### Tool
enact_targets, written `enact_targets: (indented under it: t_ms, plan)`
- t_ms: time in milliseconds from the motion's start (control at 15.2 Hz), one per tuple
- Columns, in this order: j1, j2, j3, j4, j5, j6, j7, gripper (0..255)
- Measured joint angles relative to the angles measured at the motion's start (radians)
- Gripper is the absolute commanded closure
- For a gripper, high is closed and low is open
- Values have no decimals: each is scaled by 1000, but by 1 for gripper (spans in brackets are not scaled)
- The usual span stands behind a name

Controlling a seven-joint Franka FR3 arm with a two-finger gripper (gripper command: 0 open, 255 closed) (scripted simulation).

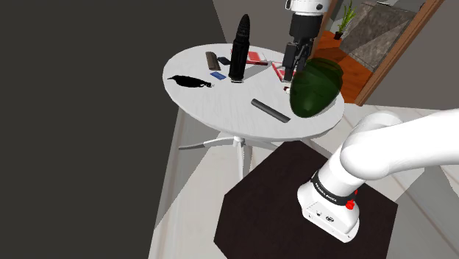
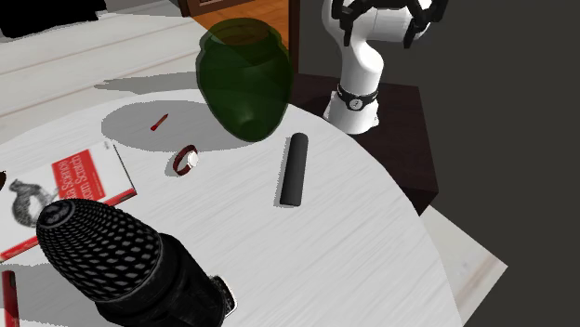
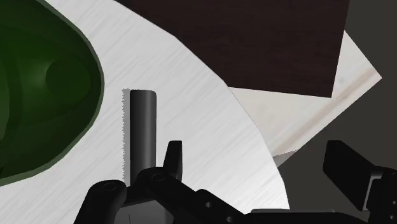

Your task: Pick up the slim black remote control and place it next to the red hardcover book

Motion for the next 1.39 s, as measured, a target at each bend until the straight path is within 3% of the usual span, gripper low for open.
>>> enact_targets:
  t_ms: [264,726,1386]
  plan:
    - [-11,11,-10,-51,-15,80,-1,0]
    - [-55,99,-56,-197,-74,378,-11,0]
    - [-119,382,-125,-265,-150,823,-10,0]
